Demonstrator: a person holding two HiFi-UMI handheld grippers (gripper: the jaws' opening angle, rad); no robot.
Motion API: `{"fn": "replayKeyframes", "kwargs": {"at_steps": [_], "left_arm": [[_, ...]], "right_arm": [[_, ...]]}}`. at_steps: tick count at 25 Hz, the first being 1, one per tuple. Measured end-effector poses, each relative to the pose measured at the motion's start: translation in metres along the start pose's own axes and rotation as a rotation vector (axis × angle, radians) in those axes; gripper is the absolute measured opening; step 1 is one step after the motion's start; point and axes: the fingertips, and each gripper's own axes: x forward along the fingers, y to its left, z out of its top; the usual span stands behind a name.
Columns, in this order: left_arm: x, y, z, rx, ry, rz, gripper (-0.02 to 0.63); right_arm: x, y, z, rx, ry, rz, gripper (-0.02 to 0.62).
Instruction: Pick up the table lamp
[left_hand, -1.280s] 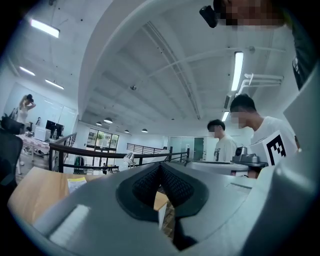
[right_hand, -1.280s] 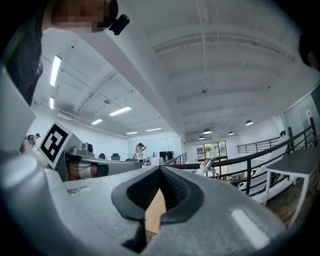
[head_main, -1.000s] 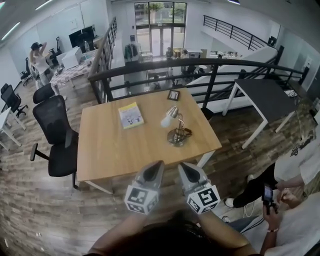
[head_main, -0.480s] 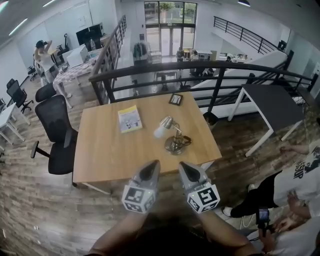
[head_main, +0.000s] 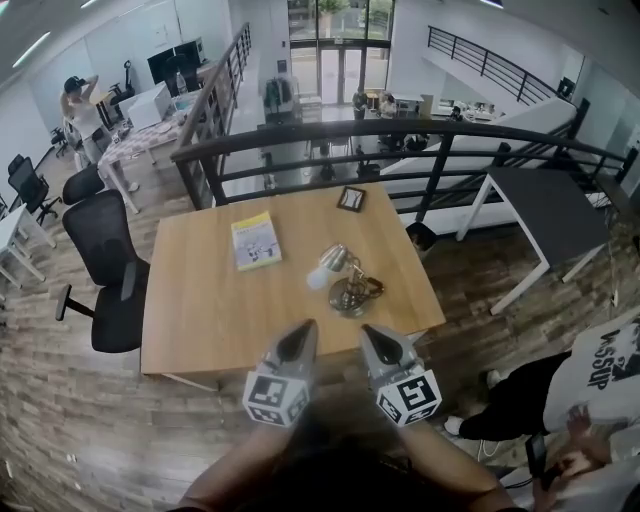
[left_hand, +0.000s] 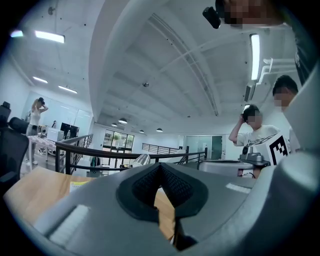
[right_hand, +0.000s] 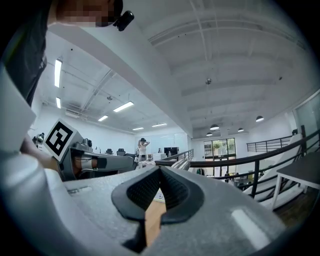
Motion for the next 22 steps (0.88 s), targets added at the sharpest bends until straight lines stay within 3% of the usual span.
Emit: {"fn": "replayKeyframes", "kwargs": {"at_steps": [14, 22], "left_arm": [[0.052, 0.072, 0.003, -0.020, 0.006, -0.026, 0.002], [0.070, 0.096, -0.002, -0.022, 0.021, -0.010, 0.002]], "right_arm": [[0.072, -0.044, -0.013, -0.054, 0.036, -0.054, 0.006], [0.096, -0.078, -0.035, -0.069, 0.081, -0.062, 0.064]]}}
